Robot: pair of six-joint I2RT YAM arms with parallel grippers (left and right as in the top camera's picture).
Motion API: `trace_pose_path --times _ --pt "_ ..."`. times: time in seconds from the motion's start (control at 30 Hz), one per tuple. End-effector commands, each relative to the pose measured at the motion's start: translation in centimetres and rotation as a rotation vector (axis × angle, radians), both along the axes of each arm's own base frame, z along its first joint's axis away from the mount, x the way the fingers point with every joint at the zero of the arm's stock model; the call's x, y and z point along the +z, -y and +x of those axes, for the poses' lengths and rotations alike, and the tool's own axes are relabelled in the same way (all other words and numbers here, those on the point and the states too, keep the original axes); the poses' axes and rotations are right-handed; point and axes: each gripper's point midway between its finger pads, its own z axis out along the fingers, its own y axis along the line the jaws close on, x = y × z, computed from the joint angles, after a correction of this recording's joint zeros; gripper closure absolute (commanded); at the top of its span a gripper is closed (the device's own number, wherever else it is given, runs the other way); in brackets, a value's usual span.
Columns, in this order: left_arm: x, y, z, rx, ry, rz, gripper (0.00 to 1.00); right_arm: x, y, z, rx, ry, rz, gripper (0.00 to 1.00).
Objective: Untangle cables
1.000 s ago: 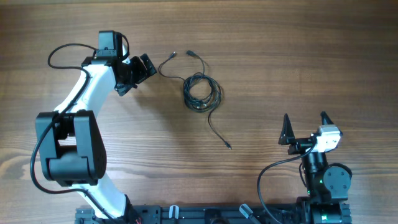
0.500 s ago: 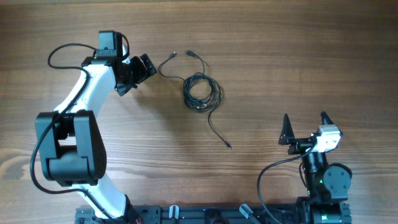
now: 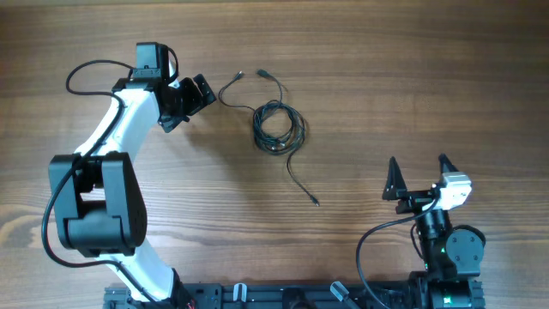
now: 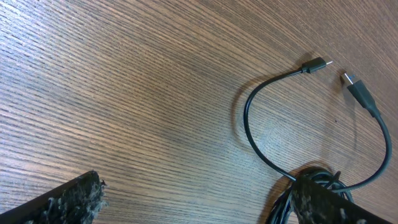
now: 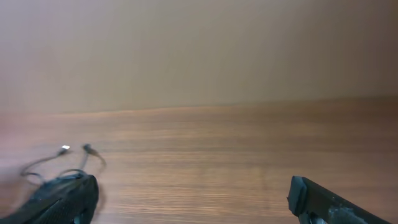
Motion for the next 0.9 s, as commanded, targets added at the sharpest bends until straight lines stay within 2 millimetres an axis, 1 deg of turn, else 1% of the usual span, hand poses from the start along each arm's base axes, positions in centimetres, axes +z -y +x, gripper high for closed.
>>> trace_pose_path --times 0.0,0.03,0.1,0.2,0.23,0.37,0.4,0.5,0.57,0.67,0.77,0.87 --pt "1.1 0.0 0.5 0.005 0.031 0.004 0.00 1.6 -3.9 -1.1 0.233 0.024 0.091 0.00" --pt "1.1 0.0 0.6 0.005 0.031 0.004 0.00 2.4 -4.5 -1.4 0.267 0.041 0.088 0.00" --pt "1.1 0.0 0.5 0.005 0.031 0.004 0.00 4.5 -4.4 -1.8 0.265 0.086 0.077 0.00" --pt "1.1 0.0 0.5 0.005 0.031 0.004 0.00 9.5 -4.3 -3.0 0.263 0.189 0.057 0.00" --pt "1.1 0.0 0.6 0.005 0.031 0.004 0.00 12.1 -4.3 -3.8 0.264 0.236 0.041 0.00" --pt "1.1 0.0 0.5 0.005 0.031 0.004 0.00 16.8 -4.4 -4.8 0.276 0.267 0.047 0.00" --pt "1.1 0.0 0.6 0.005 0.031 0.004 0.00 17.4 -4.6 -4.7 0.285 0.250 0.060 0.00" --pt "1.1 0.0 0.6 0.005 0.031 0.004 0.00 18.9 -5.4 -4.1 0.335 0.161 0.070 0.00" --pt "1.1 0.0 0.5 0.005 0.031 0.004 0.00 19.3 -6.0 -3.4 0.371 0.084 0.084 0.00" --pt "1.1 0.0 0.5 0.005 0.031 0.004 0.00 19.8 -6.9 -2.0 0.415 -0.064 0.150 0.00" --pt "1.1 0.0 0.6 0.005 0.031 0.004 0.00 20.0 -7.6 -0.9 0.454 -0.177 0.173 0.00" --pt "1.1 0.0 0.5 0.005 0.031 0.004 0.00 19.2 -8.0 0.6 0.471 -0.308 0.205 0.00"
